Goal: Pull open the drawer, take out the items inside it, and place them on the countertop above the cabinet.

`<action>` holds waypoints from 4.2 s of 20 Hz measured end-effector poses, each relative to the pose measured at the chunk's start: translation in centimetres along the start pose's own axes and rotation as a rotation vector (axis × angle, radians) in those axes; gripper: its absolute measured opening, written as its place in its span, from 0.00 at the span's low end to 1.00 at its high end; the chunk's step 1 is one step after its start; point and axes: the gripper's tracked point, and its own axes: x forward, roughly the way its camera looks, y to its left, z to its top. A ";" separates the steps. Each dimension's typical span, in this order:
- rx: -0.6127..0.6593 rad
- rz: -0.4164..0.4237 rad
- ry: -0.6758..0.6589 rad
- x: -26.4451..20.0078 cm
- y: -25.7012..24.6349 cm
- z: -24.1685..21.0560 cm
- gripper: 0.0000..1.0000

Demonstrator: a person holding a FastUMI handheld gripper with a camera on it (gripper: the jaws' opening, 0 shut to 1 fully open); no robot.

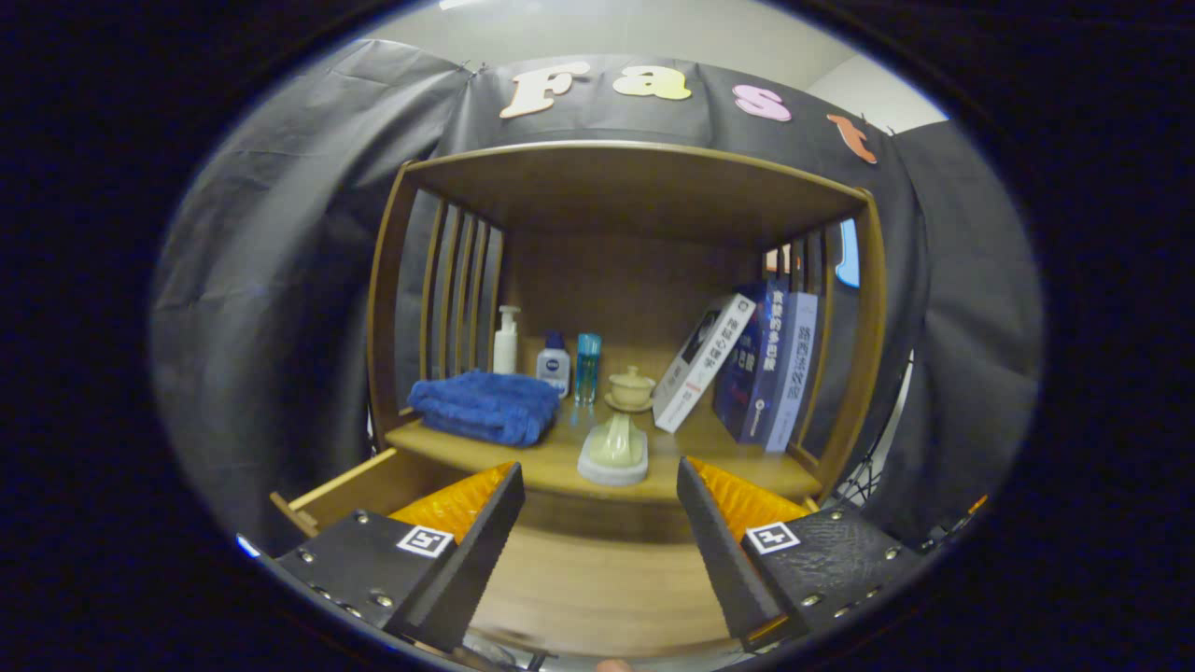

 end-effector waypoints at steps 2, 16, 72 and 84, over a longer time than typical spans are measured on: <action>0.006 -0.018 0.041 -2.1 -0.1 -2.6 0.98; 0.223 -0.070 0.204 -7.4 -0.1 -12.2 0.99; 0.102 -0.154 0.116 6.4 0.5 -10.0 0.99; 0.045 -0.168 0.099 9.9 0.3 -9.3 0.99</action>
